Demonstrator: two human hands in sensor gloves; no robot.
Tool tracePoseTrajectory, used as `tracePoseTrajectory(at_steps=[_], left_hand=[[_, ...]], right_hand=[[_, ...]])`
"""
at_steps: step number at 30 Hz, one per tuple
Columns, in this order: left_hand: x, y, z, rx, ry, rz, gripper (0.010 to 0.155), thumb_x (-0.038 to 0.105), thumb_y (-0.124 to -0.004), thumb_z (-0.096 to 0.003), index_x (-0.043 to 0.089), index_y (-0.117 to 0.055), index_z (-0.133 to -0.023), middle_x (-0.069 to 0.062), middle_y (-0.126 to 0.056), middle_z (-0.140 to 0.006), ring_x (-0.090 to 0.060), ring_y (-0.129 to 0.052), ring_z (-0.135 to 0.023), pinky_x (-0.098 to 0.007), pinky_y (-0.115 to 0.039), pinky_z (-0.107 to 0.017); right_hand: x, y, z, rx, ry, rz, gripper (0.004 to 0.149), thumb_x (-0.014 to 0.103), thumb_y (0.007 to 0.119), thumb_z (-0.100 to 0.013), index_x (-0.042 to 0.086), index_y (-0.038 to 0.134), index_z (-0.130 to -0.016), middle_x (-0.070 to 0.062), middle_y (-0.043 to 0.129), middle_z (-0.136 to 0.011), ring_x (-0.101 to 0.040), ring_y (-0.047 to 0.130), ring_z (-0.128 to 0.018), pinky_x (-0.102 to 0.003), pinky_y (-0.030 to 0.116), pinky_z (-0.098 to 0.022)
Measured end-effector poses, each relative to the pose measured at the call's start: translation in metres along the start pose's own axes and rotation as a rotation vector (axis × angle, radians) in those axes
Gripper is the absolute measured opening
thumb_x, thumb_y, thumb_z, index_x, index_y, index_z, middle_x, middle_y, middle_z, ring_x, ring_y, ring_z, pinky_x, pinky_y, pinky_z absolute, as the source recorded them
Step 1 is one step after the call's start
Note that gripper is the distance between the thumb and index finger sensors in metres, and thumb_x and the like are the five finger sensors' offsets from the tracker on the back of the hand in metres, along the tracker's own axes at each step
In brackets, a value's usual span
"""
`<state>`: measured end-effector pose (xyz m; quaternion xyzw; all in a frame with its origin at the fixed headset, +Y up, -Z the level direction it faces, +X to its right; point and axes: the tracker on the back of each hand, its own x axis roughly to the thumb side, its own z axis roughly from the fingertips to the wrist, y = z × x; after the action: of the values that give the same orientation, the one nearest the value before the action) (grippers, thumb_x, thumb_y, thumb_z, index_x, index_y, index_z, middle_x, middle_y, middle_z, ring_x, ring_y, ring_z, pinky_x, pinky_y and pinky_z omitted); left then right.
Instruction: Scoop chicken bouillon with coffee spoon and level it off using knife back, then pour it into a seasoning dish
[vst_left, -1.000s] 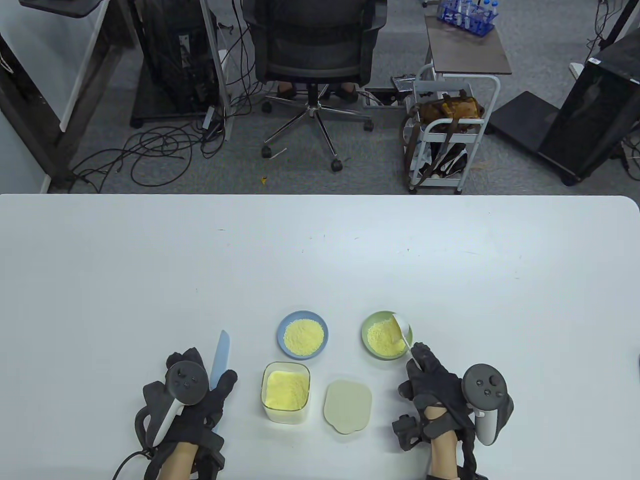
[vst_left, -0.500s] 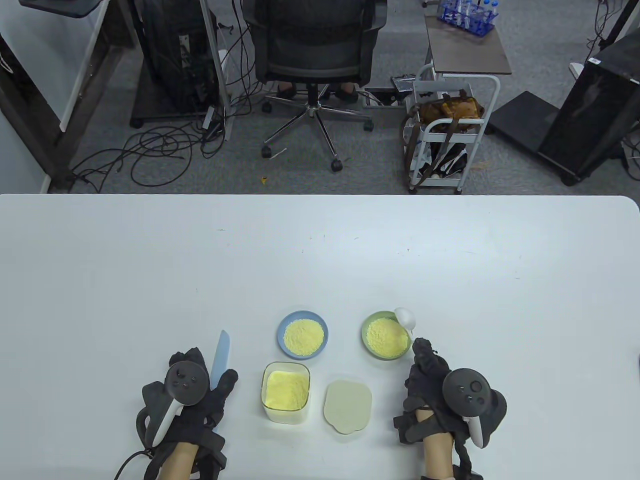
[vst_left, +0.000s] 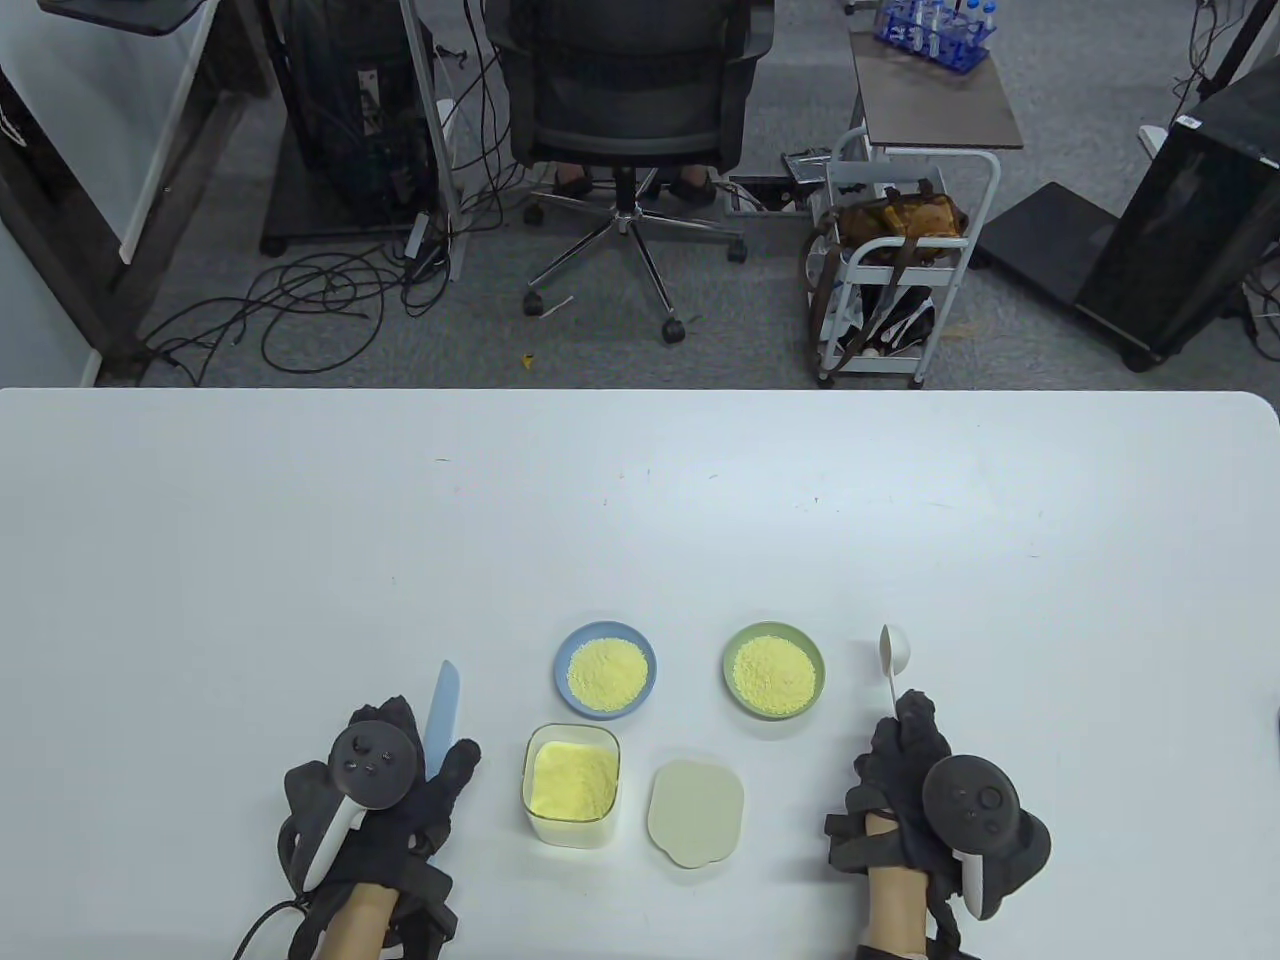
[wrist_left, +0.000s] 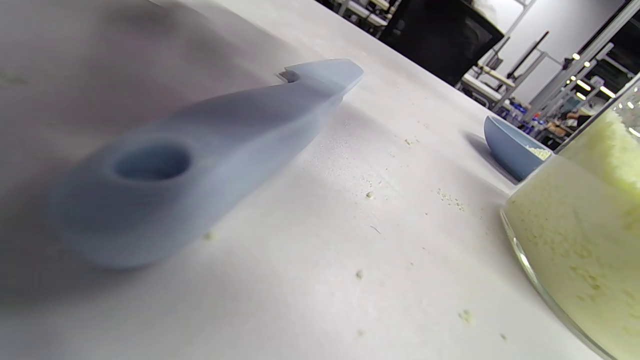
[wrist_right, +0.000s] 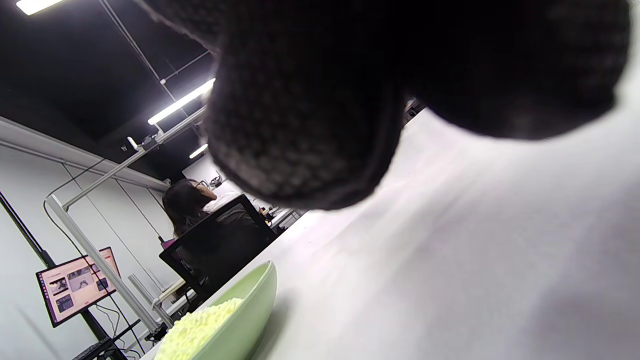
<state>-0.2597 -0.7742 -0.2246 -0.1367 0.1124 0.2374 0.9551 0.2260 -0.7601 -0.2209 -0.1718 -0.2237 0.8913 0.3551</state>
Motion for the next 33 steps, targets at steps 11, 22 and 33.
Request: tracePoseTrajectory(at_steps=[11,22,33], left_hand=[[0.0,-0.002,0.0,-0.011,0.0,-0.018,0.093,0.068,-0.055,-0.0461,0.013,-0.014,-0.109,-0.027,-0.013,-0.113,-0.043,-0.033,-0.111,-0.066,-0.039,-0.072],[0.001,-0.002,0.0,-0.02,-0.005,-0.003,0.093,0.068,-0.055,-0.0462,0.012,-0.014,-0.109,-0.027,-0.014,-0.113,-0.043,-0.034,-0.111,-0.066,-0.039,-0.072],[0.001,-0.002,0.0,-0.027,-0.004,-0.008,0.093,0.068,-0.055,-0.0461,0.012,-0.014,-0.109,-0.027,-0.015,-0.113,-0.043,-0.035,-0.11,-0.066,-0.04,-0.072]], right_hand=[[-0.003,-0.002,-0.001,-0.005,0.03,-0.024,0.042,0.012,0.078,-0.039,-0.011,0.07,-0.073,-0.038,0.083,-0.053,-0.02,0.101,-0.018,-0.041,0.087,-0.011],[-0.002,0.005,-0.004,0.108,0.105,0.171,0.041,0.012,0.08,-0.038,-0.009,0.071,-0.072,-0.037,0.083,-0.054,-0.021,0.102,-0.019,-0.042,0.088,-0.012],[-0.005,0.012,-0.006,0.24,0.135,0.24,0.04,0.015,0.081,-0.039,-0.004,0.072,-0.073,-0.033,0.084,-0.058,-0.019,0.103,-0.023,-0.041,0.09,-0.015]])
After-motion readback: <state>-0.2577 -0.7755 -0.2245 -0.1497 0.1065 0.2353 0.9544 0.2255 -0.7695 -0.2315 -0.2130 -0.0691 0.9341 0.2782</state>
